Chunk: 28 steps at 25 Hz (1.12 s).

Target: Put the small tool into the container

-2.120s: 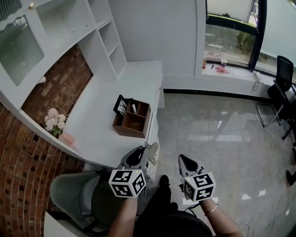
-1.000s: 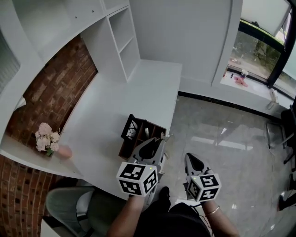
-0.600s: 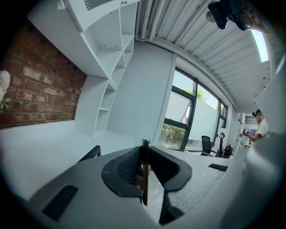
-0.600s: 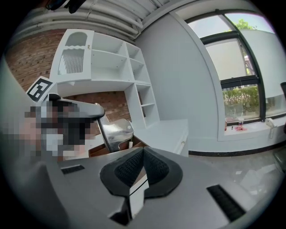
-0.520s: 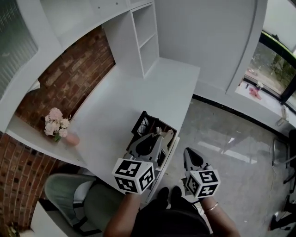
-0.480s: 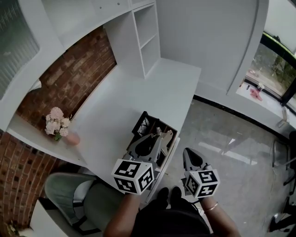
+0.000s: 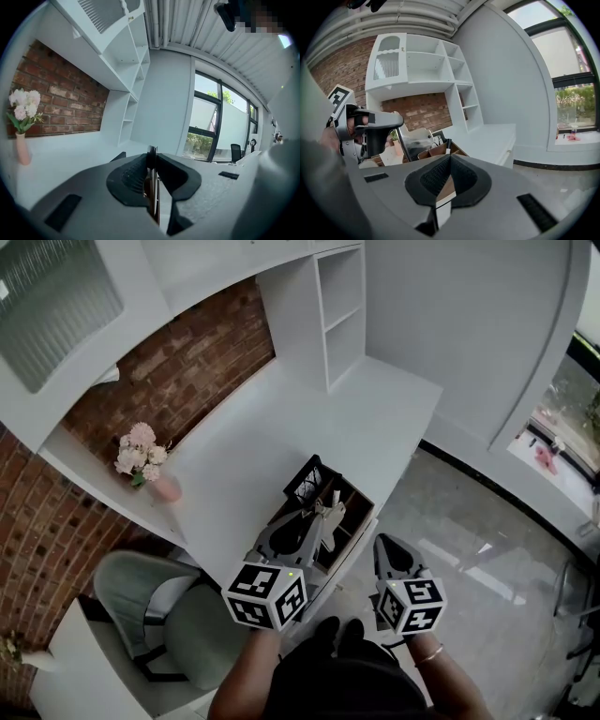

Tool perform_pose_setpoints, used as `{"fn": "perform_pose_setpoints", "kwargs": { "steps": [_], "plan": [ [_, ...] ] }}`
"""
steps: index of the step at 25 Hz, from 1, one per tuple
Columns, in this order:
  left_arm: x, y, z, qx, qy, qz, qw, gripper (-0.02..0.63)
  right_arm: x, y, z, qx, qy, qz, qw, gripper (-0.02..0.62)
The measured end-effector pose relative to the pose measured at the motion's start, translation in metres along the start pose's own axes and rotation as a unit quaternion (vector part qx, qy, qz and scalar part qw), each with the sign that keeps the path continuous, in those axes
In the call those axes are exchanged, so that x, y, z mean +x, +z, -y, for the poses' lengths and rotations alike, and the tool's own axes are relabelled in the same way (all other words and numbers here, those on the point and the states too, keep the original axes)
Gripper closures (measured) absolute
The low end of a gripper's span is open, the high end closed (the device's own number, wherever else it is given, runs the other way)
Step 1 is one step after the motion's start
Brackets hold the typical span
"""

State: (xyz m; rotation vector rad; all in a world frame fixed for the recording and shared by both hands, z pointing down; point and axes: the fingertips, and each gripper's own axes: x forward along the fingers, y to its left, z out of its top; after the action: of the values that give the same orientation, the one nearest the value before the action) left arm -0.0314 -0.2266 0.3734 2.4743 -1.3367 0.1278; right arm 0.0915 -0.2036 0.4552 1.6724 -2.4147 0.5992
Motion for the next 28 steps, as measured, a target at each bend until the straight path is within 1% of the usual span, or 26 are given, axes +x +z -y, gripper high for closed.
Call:
{"fn": "perform_pose_setpoints", "kwargs": {
  "steps": [5,12,18,28],
  "plan": [
    [-0.006,-0.009,-0.005,-0.002,0.022,0.003,0.9997,0.534,0.003,-0.003,-0.003,-0.003,0.019,-0.008,1.000,0.592],
    [-0.005,-0.024,-0.009,-0.002,0.034,-0.001,0.9994,0.534,0.006,-0.010,-0.002,-0.004,0.033,-0.021,0.999,0.591],
    [-0.001,-0.039,-0.011,0.006,0.037,-0.019,0.9991,0.534,0.011,-0.017,-0.001,-0.003,0.036,-0.031,0.999,0.592],
    [0.007,-0.066,-0.019,-0.003,0.041,-0.052,0.9978,0.534,0.015,-0.021,0.002,-0.002,0.030,-0.038,0.999,0.592]
  ]
}}
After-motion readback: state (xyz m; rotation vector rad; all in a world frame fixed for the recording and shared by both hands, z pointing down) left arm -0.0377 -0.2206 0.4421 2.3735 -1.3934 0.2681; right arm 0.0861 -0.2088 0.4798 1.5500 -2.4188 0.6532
